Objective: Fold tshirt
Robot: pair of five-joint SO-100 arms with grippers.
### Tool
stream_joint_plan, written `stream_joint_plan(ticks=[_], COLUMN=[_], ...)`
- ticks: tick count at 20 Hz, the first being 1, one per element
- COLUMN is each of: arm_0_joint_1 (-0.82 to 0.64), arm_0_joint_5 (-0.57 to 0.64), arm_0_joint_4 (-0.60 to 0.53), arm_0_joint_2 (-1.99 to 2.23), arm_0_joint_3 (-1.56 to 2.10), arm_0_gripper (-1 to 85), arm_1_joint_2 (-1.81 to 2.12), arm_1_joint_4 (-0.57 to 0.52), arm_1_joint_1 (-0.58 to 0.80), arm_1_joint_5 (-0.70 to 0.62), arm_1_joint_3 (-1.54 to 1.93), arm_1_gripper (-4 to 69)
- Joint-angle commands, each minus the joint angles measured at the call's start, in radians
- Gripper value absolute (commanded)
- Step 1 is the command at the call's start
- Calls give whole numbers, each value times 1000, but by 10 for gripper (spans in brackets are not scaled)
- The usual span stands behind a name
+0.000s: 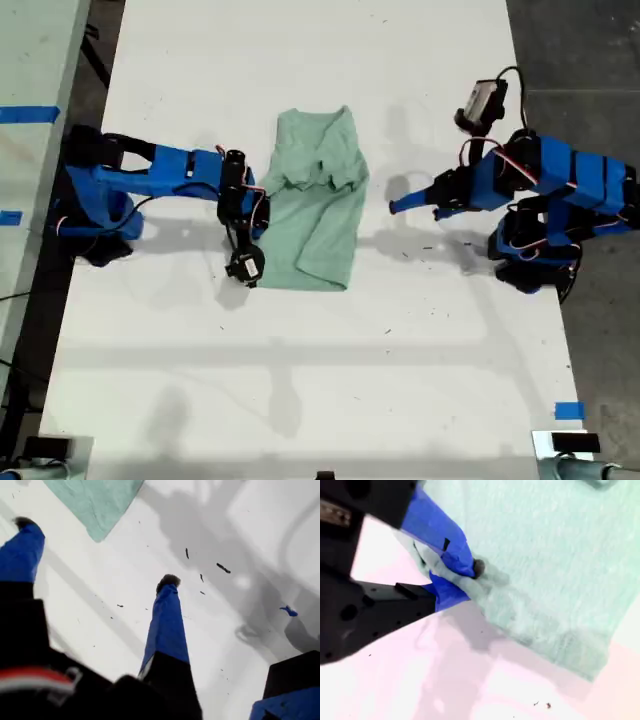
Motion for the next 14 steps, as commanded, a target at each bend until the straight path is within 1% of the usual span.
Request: stream_joint_plan(ticks=[1, 2, 4, 5, 7, 10, 11, 12, 13, 14], arm_0_joint_1=[-25, -28, -32, -34, -37, -57, -72, -87, -95, -100], arm_0_joint_5=[5, 28, 89, 124, 207, 270, 281, 279, 261, 239], arm_0_joint_4=[38, 18, -58, -110, -252, -288, -299, -301, -298, -279], arm_0_joint_2=[127, 132, 103, 63, -57, -345, -436, -514, -558, -583], arm_0_joint_3=[-75, -103, -161, -204, -310, -557, -604, -634, -637, -637], arm_0_gripper=[0, 0, 0, 0, 0, 0, 13, 74, 192, 225], arm_1_joint_2=[31, 32, 32, 32, 31, 29, 29, 29, 32, 35], arm_1_joint_4=[-20, -20, -21, -23, -32, -32, -32, -32, -32, -31], arm_1_joint_1=[-14, -14, -15, -17, -17, -21, -26, -31, -35, -41], arm_1_joint_5=[14, 14, 17, 18, 18, 26, 31, 34, 38, 43], arm_1_joint_3=[-5, -5, -3, 0, 8, 8, 9, 9, 11, 12], arm_1_gripper=[392, 392, 392, 391, 390, 390, 389, 389, 389, 389])
